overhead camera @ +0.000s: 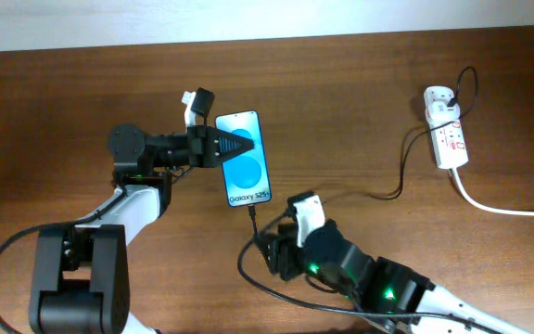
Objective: Plug charger to phone and switch on socket
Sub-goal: 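Open the right gripper and pull it back from the cable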
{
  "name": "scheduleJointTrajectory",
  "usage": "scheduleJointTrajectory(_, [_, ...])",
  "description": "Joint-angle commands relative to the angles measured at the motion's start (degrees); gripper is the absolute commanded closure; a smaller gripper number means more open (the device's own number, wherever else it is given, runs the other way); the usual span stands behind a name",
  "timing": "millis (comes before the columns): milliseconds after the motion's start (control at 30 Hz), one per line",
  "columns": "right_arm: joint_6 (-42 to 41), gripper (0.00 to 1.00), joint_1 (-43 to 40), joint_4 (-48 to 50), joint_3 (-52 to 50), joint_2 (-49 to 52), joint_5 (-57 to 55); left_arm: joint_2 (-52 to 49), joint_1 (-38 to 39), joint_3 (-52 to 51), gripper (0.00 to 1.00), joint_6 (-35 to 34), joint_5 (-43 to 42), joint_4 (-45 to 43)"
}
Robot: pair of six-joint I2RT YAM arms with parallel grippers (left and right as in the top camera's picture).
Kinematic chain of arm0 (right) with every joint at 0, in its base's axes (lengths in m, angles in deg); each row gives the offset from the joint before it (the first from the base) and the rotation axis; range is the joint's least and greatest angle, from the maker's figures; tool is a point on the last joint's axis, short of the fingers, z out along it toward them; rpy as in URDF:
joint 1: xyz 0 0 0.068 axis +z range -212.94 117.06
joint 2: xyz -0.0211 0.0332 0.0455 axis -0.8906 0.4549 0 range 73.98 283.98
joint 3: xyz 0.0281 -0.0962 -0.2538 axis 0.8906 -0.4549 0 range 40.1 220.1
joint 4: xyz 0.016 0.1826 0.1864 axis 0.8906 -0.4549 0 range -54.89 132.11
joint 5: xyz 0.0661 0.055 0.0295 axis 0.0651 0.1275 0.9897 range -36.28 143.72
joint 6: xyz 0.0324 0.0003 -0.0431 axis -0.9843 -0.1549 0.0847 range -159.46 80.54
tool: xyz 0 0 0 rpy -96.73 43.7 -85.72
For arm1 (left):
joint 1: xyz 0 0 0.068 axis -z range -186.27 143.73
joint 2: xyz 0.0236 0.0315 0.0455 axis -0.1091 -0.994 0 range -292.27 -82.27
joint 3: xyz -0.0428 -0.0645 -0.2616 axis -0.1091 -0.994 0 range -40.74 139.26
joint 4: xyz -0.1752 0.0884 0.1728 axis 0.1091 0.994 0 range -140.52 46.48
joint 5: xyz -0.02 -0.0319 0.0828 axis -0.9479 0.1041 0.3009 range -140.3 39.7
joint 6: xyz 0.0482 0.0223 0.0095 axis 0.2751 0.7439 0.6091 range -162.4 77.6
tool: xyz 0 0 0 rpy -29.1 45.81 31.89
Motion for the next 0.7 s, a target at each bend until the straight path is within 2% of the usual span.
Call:
scheduleJointTrajectory(0, [2.89,0.52,0.31,0.59,4.94,3.78,-5.88,0.09,1.11,0.57,1.0,0.59,0.48,-0.35])
scheduleJointTrajectory(100, [3.06,0.67,0.33,0.57,7.41,7.65,-3.85,0.09,1.18,0.57,1.0,0.57,0.24,-0.35])
scheduleJointTrajectory(233, [3.06,0.96,0.31,0.59,8.24,8.15,-4.02,0.09,1.18,0.57,1.0,0.76,-0.37,-0.35])
scheduleJointTrajectory(433, [13.6,0.96,0.26,0.59,14.19,8.15,-4.63,0.09,4.13,0.57,1.0,1.27,-3.41,-0.35])
scheduleJointTrajectory(667, [13.73,0.96,-0.98,0.61,19.12,8.15,-8.35,0.09,7.13,0.52,1.0,1.84,-4.26,-0.35])
